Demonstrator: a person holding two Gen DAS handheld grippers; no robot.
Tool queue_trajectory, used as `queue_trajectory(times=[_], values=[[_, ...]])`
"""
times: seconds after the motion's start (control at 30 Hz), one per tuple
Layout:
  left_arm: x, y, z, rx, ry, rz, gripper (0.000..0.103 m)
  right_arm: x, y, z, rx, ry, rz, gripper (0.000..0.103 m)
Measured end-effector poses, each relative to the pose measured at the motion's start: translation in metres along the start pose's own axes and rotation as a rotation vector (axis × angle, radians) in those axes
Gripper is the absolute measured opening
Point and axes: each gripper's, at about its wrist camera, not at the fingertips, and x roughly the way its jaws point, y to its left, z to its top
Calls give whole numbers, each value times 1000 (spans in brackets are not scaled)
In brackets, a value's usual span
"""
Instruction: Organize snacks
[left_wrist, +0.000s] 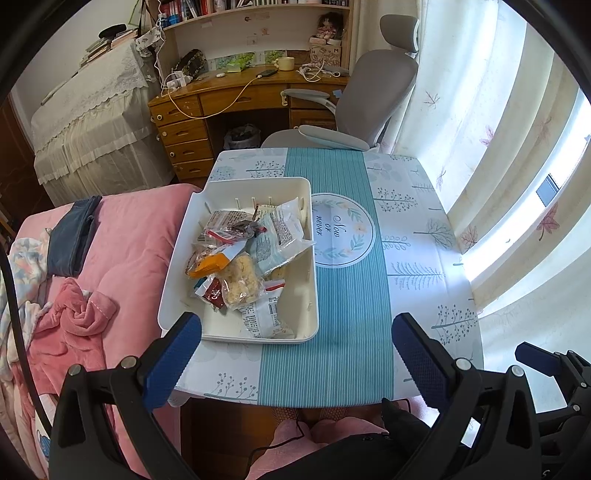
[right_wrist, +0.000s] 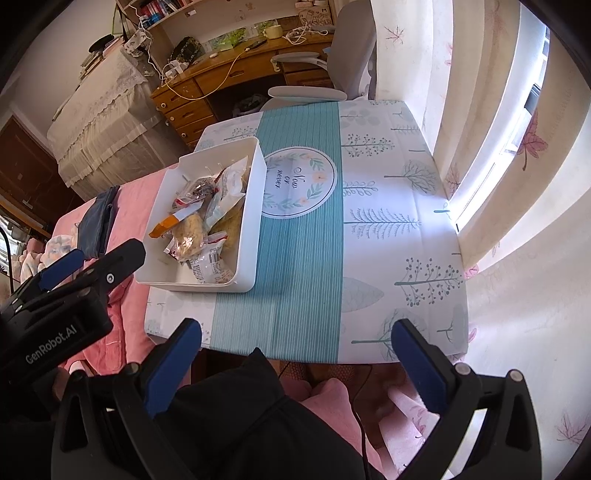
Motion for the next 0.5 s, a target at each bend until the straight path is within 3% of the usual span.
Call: queue_trajectory(times=[0.5], values=[[4,-7,5,7,3,0,102,6,-9,3,4,10,0,103]])
